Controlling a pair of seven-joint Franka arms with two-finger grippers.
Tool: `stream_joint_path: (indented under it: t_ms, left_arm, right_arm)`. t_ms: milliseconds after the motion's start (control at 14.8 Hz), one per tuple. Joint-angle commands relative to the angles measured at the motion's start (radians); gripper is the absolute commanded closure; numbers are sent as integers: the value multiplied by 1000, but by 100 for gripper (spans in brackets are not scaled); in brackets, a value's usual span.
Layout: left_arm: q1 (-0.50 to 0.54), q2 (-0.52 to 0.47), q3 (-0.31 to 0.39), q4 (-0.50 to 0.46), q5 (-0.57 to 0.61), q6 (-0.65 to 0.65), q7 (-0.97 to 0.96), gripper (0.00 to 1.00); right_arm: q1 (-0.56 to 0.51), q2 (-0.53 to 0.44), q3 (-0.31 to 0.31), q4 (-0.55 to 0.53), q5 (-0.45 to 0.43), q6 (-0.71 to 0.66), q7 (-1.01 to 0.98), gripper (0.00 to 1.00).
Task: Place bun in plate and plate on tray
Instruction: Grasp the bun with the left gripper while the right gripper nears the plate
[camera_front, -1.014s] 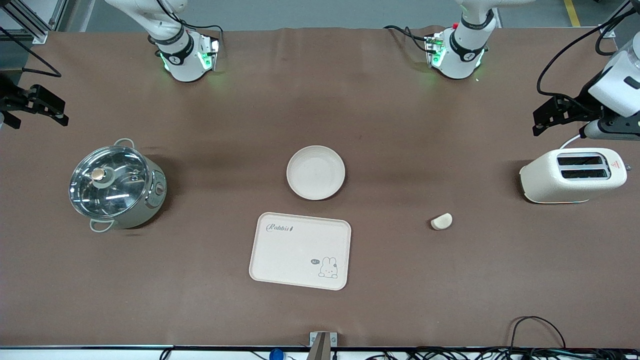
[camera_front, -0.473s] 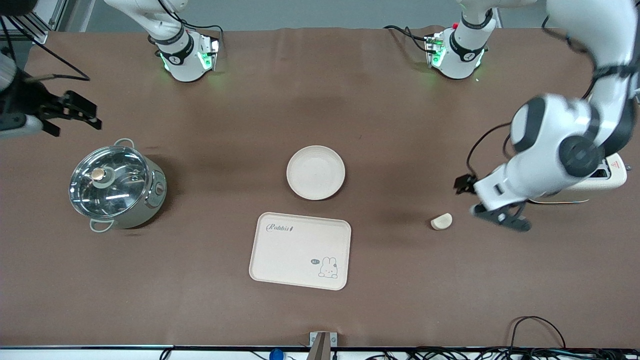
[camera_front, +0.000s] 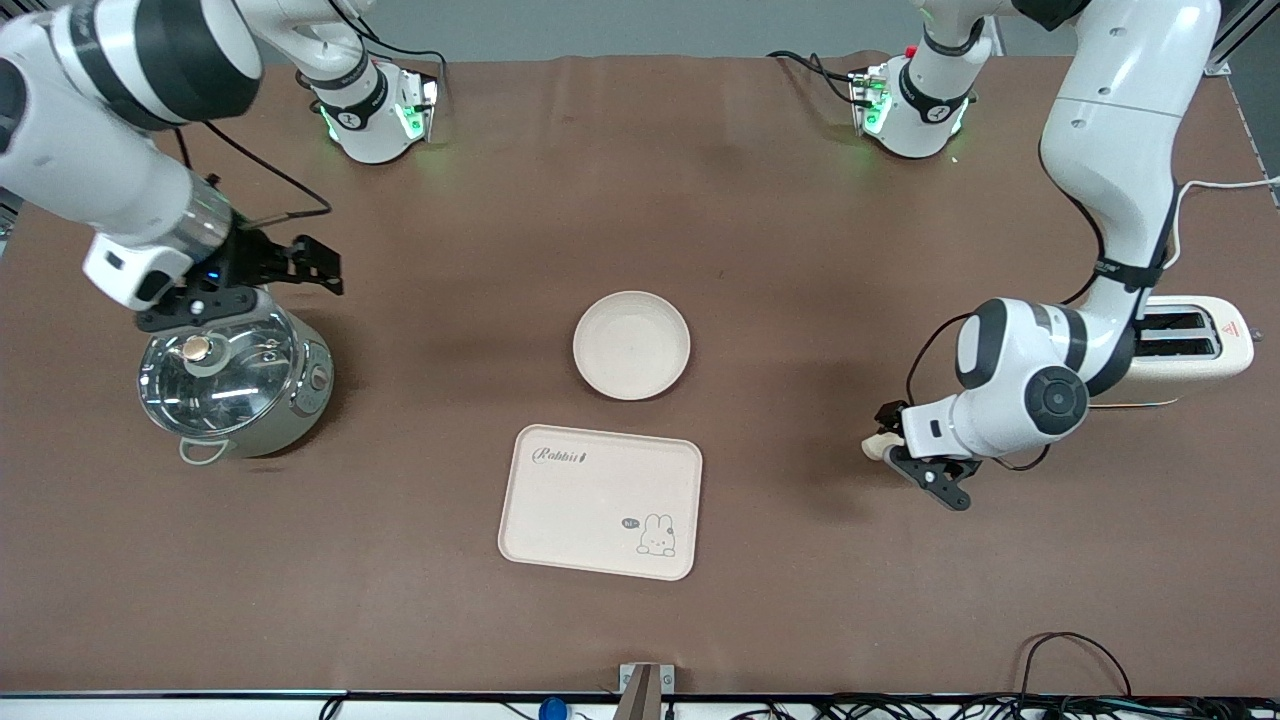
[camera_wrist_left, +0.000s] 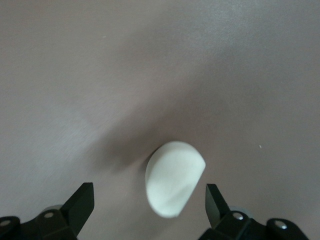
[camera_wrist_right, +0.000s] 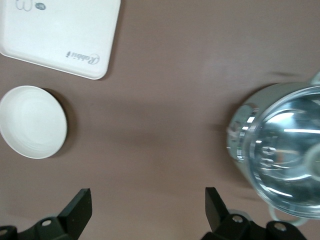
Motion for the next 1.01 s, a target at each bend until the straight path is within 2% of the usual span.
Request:
stream_joint_path:
  t_ms: [0,135,203,270,405,541,608,743,946]
  left_arm:
    - [1,-19,-3,-58,14,56,12,2]
    - [6,-20,-3,-74,14,67,10,5]
    - [6,-22,-3,-85,14,85,9,11]
    - [9,-22,-3,-90,14,92,10,24]
    - [9,-23,-3,-90,14,92,12,57]
    - [9,-26,-5,-90,11,90,-5,85]
    - [4,-29,-5,-85,11,83,-17,88]
    - [-3,-43,-26,-64,3,72,-77,90]
    - [-37,-63,-107,37,2,-113,-375,91]
  right_arm:
    - [19,3,-9,-98,69,118,26,0]
    - [60,4,-9,-186,95,249,74,0]
    - [90,3,-9,-223,97,293,109,0]
    - [132,1,-9,-252,102,323,162,0]
    - [235,4,-8,-315,106,433,322,0]
    - [327,52,-9,-337,111,530,454,0]
    - [337,81,-8,-337,120,547,468,0]
    - [373,127,-8,-352,218,623,468,0]
    - [462,179,-9,-405,296,775,476,0]
